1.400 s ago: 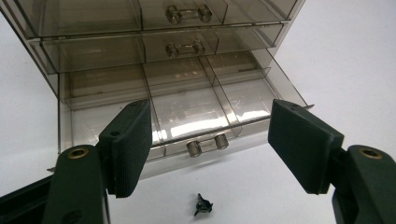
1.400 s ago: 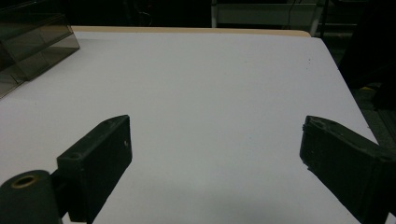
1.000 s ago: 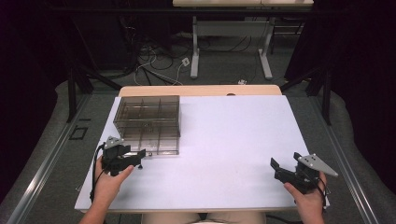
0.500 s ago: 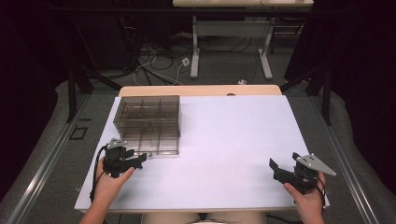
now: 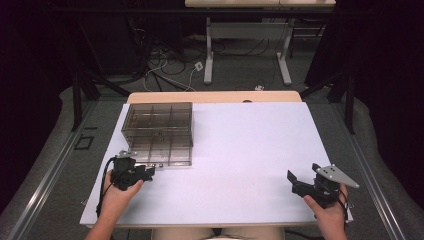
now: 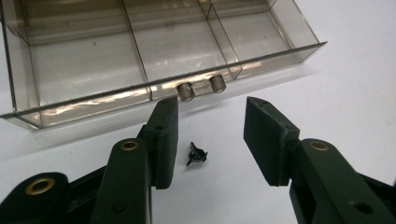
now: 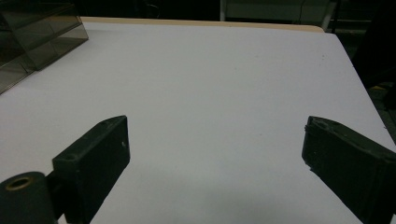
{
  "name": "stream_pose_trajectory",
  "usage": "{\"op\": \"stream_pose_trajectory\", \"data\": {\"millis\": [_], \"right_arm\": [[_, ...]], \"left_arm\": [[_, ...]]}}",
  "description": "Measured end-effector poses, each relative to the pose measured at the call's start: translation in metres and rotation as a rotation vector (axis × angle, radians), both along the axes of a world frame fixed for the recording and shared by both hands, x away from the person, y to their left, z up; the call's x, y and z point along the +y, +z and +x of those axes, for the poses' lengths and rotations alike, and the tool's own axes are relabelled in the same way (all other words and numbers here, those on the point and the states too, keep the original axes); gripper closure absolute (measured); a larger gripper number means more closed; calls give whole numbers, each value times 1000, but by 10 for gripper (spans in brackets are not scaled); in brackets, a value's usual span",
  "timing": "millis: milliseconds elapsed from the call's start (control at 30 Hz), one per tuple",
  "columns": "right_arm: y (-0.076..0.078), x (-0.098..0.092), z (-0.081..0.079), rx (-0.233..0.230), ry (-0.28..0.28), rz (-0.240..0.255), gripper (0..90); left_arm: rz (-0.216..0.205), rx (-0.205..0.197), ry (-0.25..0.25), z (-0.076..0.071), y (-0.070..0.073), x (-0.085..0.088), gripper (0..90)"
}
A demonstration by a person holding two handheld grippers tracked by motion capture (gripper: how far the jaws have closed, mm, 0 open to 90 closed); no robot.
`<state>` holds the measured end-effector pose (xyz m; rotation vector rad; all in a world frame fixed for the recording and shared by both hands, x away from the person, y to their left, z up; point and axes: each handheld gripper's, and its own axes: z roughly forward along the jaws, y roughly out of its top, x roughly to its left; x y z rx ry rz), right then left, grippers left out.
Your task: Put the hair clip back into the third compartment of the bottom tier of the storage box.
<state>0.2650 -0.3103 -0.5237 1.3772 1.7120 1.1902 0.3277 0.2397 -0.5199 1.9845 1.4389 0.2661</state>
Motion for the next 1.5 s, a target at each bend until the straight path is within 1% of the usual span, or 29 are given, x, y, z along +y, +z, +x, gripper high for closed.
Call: {"op": "stream_pose_trajectory", "data": {"millis": [33,133,267,433,467,633,700,733,900,933,967,1000,1033,1133,1167,1233,1300,1500], "right_arm": [[0,0,0,6,-2,9,68],[0,0,0,5,-5,5,67],[0,0,1,9,3,11,63],[0,1,1,13,2,3,52],[0,1,1,23,4,5,52],[0,0,2,19,-4,9,52],[-1,1,2,27,-6,7,51],[-1,1,2,29,-2,0,48],[-1,1,2,29,4,5,46],[-1,1,2,42,1,-3,46],[-1,1,2,42,1,-3,46],[-2,1,3,36,1,1,45],[-2,1,3,38,2,0,45],[-2,0,3,45,-2,-2,45],[-2,0,3,40,-2,2,45],[-2,0,3,35,-4,4,45],[-2,0,2,49,-7,6,45],[-2,0,3,47,1,3,43]], "left_arm": [[-1,11,0,0,-1,0,567],[6,34,-3,2,-4,1,580],[17,54,-9,3,-7,0,594],[27,62,-14,3,-9,-1,604],[25,61,-14,4,-10,-1,609],[31,72,-15,5,-12,-1,628],[37,76,-15,5,-14,-1,632],[37,76,-15,6,-14,-1,633],[40,83,-17,6,-16,-3,651],[43,79,-12,6,-17,-4,656],[43,89,-18,7,-17,-4,656],[43,83,-13,7,-18,-5,663],[48,91,-20,7,-18,-4,666],[50,93,-20,7,-19,-5,677],[52,89,-14,7,-20,-6,683],[57,91,-19,8,-20,-6,689],[62,98,-22,8,-21,-6,708],[76,97,-17,8,-22,-6,736]]}}
